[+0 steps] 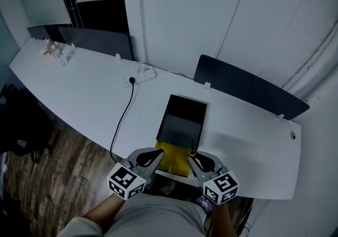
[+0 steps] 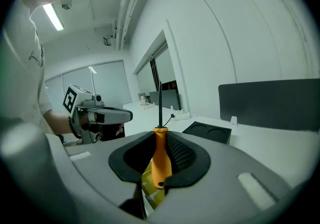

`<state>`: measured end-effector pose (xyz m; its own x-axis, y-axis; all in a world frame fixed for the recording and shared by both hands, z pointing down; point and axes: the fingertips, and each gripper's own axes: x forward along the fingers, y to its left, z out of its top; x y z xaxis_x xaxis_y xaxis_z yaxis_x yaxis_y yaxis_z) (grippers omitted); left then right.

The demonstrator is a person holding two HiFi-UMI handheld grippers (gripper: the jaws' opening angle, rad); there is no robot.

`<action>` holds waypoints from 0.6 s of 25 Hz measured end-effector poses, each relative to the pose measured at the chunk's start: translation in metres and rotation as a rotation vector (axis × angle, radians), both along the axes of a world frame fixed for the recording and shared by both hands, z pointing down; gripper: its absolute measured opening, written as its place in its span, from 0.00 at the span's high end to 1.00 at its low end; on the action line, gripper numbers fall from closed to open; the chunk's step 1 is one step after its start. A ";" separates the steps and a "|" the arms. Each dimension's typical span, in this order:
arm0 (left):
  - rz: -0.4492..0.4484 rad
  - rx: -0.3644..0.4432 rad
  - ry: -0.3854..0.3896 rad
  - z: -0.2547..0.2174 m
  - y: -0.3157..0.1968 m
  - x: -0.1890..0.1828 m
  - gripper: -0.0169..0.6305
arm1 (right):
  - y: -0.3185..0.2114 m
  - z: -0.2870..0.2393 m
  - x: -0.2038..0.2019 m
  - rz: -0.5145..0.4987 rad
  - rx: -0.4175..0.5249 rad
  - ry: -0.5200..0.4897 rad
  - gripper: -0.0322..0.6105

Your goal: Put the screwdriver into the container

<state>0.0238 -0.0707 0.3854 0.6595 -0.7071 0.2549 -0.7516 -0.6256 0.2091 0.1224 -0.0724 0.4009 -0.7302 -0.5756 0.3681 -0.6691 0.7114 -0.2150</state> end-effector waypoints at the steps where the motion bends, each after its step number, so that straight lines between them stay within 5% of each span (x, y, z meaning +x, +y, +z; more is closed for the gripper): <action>1: -0.003 -0.002 -0.001 0.000 -0.001 -0.001 0.97 | 0.000 0.001 0.000 -0.002 -0.004 0.002 0.82; 15: 0.052 -0.027 0.003 0.005 -0.020 -0.007 0.97 | -0.008 0.011 -0.007 0.036 -0.039 0.075 0.82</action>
